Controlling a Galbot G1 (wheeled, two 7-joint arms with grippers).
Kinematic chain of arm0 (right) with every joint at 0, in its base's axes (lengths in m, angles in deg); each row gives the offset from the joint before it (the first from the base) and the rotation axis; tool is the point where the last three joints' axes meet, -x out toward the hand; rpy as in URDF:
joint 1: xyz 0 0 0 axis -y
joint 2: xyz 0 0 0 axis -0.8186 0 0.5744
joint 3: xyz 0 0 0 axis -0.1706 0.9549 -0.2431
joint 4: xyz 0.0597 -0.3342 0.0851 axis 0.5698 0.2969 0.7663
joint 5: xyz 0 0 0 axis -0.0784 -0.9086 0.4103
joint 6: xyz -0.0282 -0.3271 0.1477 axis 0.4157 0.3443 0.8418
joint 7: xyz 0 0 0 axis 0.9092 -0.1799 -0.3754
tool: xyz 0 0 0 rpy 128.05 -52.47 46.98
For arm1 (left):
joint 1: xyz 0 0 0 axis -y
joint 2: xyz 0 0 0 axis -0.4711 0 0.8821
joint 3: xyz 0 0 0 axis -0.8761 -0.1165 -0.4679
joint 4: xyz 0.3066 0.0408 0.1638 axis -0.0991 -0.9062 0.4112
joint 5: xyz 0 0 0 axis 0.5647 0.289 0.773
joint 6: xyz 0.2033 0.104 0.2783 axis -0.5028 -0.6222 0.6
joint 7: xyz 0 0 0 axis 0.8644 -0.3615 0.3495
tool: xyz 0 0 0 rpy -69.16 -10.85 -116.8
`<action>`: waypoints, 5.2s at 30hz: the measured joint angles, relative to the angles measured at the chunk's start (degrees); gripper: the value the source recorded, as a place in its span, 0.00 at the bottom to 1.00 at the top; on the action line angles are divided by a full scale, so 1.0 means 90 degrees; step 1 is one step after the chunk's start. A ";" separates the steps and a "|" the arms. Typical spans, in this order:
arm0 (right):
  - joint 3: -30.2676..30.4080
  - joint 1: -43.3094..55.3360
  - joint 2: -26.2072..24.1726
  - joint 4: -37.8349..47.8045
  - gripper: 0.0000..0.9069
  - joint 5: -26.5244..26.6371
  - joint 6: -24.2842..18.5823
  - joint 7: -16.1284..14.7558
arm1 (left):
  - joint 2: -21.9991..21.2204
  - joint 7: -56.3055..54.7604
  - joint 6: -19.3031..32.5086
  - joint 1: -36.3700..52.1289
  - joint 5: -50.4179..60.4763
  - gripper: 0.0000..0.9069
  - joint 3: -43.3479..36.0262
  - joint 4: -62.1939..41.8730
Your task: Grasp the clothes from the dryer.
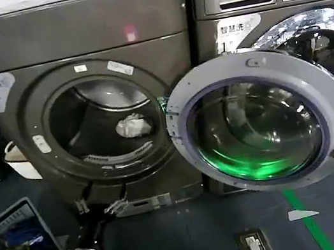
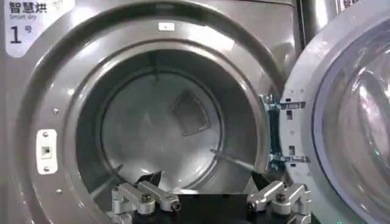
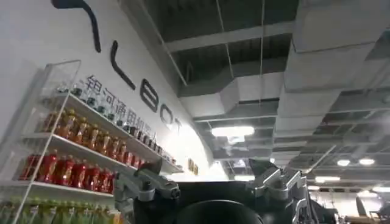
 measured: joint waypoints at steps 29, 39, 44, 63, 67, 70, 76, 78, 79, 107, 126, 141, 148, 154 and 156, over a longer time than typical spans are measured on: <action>0.0033 -0.0055 0.0047 0.0058 1.00 0.0113 -0.0772 -0.0265 | -0.0020 -0.0139 -0.0081 0.0218 -0.0059 1.00 0.0063 -0.0078; 0.0049 -0.0071 0.0094 -0.0018 1.00 0.0118 -0.0815 -0.0256 | 0.0014 -0.0217 -0.0109 0.0218 -0.0069 1.00 0.0072 -0.0091; 0.0040 -0.0076 0.0108 -0.0018 1.00 0.0119 -0.0828 -0.0257 | 0.0012 -0.0262 -0.0108 0.0227 -0.0082 1.00 0.0062 -0.0091; 0.0119 -0.0016 0.0097 -0.0005 1.00 0.0079 -0.0855 -0.0261 | -0.0015 -0.0278 -0.0124 0.0250 -0.0070 1.00 0.0084 -0.0097; 0.0149 -0.0004 0.0099 -0.0018 1.00 0.0070 -0.0857 -0.0260 | -0.0015 -0.0260 -0.0116 0.0245 -0.0063 1.00 0.0093 -0.0098; 0.0161 0.0002 0.0098 -0.0027 1.00 0.0067 -0.0857 -0.0262 | -0.0015 -0.0260 -0.0112 0.0241 -0.0063 1.00 0.0104 -0.0098; 0.0143 -0.0005 0.0098 -0.0041 1.00 0.0066 -0.0870 -0.0269 | -0.0016 -0.0261 -0.0112 0.0255 -0.0064 1.00 0.0108 -0.0109; 0.0136 -0.0007 0.0098 -0.0041 1.00 0.0066 -0.0872 -0.0269 | -0.0017 -0.0261 -0.0112 0.0264 -0.0064 1.00 0.0108 -0.0110; 0.0136 -0.0008 0.0098 -0.0041 1.00 0.0066 -0.0873 -0.0269 | -0.0018 -0.0261 -0.0112 0.0265 -0.0064 1.00 0.0107 -0.0110; 0.0075 -0.0100 0.0151 -0.0257 1.00 -0.0116 -0.0550 -0.0171 | 0.0152 -0.0412 -0.0060 0.0745 -0.0153 1.00 -0.0002 -0.0540; -0.0204 -0.0221 0.0148 -0.0291 1.00 -0.0163 -0.0326 -0.0170 | 0.0499 -0.0754 0.0124 0.4002 -0.0269 1.00 -0.0547 -0.4305; -0.0141 -0.0186 0.0155 -0.0312 1.00 -0.0162 -0.0321 -0.0169 | 0.1240 0.0930 0.0354 0.6532 0.1172 1.00 -0.1716 -0.7507; -0.0144 -0.0202 0.0202 -0.0335 1.00 -0.0161 -0.0320 -0.0167 | 0.1496 0.2075 0.1229 0.7524 0.2118 1.00 -0.2606 -0.9078; -0.0221 -0.0257 0.0208 -0.0304 1.00 -0.0159 -0.0319 -0.0173 | 0.1454 0.2925 0.2108 0.8194 0.2576 1.00 -0.3219 -1.0140; -0.0229 -0.0262 0.0208 -0.0323 1.00 -0.0159 -0.0317 -0.0175 | 0.1414 0.3183 0.2301 0.8363 0.2773 1.00 -0.3407 -1.0418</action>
